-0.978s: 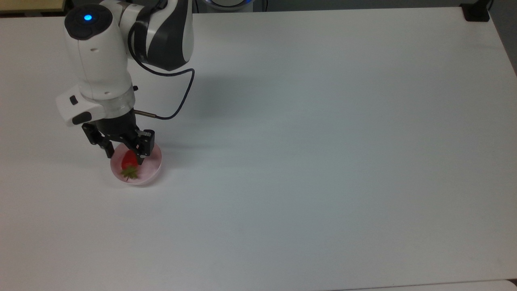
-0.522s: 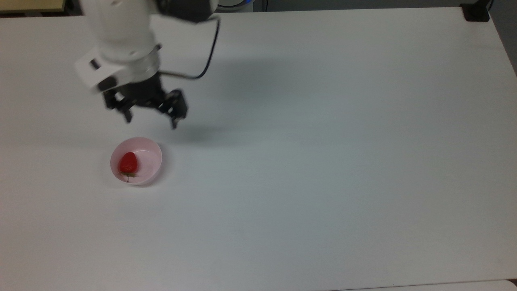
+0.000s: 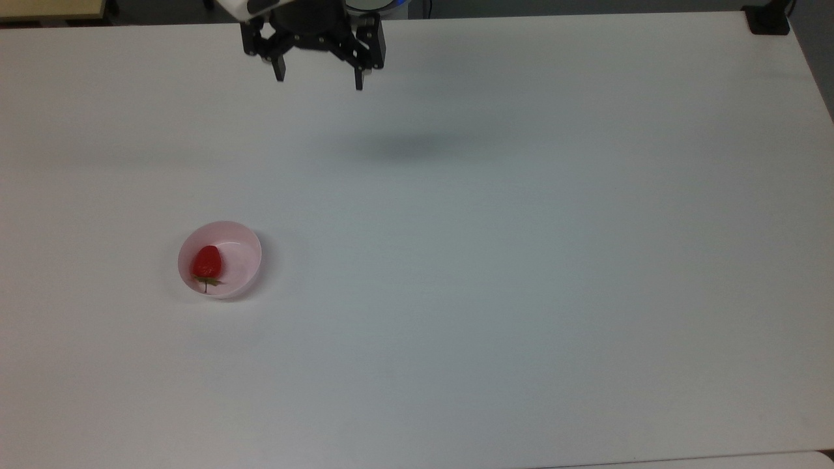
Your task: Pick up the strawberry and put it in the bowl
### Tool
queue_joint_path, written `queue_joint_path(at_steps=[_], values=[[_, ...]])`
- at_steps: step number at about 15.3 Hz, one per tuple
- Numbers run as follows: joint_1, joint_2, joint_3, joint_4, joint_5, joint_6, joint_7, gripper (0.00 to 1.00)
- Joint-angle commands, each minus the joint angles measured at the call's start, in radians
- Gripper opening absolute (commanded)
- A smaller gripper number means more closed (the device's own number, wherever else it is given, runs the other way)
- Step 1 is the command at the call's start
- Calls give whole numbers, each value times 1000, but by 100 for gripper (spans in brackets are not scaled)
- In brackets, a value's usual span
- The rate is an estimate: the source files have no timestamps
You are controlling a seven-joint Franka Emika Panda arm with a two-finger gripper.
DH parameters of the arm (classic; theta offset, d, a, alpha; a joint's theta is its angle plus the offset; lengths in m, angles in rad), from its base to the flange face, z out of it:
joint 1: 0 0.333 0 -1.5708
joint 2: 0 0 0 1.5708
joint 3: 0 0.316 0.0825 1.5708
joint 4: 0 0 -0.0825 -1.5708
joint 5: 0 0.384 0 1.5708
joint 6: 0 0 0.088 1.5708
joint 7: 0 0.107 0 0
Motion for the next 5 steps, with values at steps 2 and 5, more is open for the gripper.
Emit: queue_joint_path(at_steps=[2,5], values=[[13,-84,-17,-72,-9,-18,26,100],[10,-84,-17,-70,-15,-16,23,100]])
